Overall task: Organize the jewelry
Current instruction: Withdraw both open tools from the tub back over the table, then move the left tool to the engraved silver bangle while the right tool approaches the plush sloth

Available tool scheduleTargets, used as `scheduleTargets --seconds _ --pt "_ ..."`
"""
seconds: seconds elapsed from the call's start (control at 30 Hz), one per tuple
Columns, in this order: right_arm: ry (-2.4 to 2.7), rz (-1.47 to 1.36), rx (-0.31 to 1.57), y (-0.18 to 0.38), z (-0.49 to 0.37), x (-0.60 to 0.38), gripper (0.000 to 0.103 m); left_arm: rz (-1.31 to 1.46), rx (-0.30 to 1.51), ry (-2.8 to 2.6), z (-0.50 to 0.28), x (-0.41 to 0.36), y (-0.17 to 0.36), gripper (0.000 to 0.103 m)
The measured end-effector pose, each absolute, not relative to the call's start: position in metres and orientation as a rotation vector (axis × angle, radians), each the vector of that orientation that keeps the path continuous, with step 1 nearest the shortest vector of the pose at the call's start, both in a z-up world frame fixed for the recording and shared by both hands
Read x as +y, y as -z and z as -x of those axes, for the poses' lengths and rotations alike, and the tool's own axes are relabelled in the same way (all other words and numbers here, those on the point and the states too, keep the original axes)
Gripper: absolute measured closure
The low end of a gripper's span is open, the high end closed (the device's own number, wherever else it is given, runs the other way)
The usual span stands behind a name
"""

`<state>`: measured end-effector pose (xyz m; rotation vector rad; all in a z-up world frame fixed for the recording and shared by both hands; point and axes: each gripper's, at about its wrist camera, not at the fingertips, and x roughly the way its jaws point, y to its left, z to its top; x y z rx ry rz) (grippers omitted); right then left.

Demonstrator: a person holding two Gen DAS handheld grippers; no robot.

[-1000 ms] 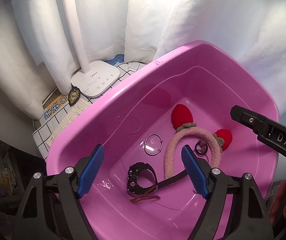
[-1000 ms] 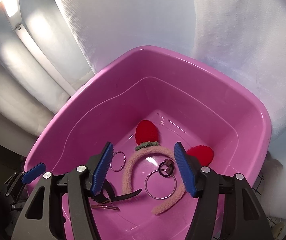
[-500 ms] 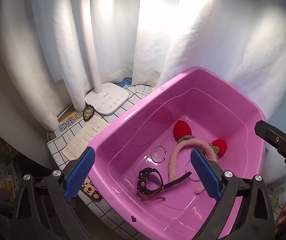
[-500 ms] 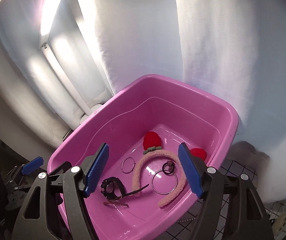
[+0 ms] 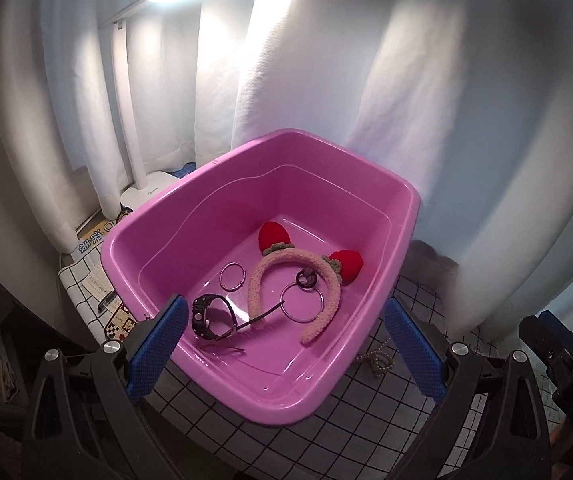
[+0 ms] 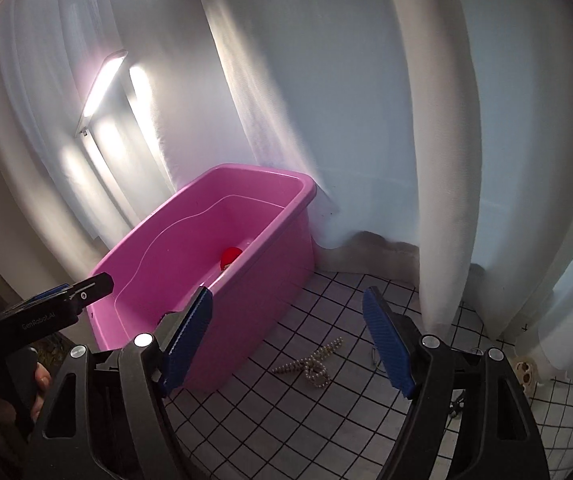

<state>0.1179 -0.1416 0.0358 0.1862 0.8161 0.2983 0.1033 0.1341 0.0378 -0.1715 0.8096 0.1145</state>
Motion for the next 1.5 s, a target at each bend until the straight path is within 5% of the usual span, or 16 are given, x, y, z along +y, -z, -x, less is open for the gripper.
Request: scheduleTargets --seconds 0.57,1.5 --pt "-0.099 -0.231 0.949 0.045 -0.026 -0.345 0.029 0.069 0.922 -0.003 -0.053 -0.062 0.048 0.006" --pt "0.030 -0.286 0.966 0.182 -0.110 -0.355 0.029 0.039 0.972 -0.008 -0.170 -0.101 0.194 0.006"
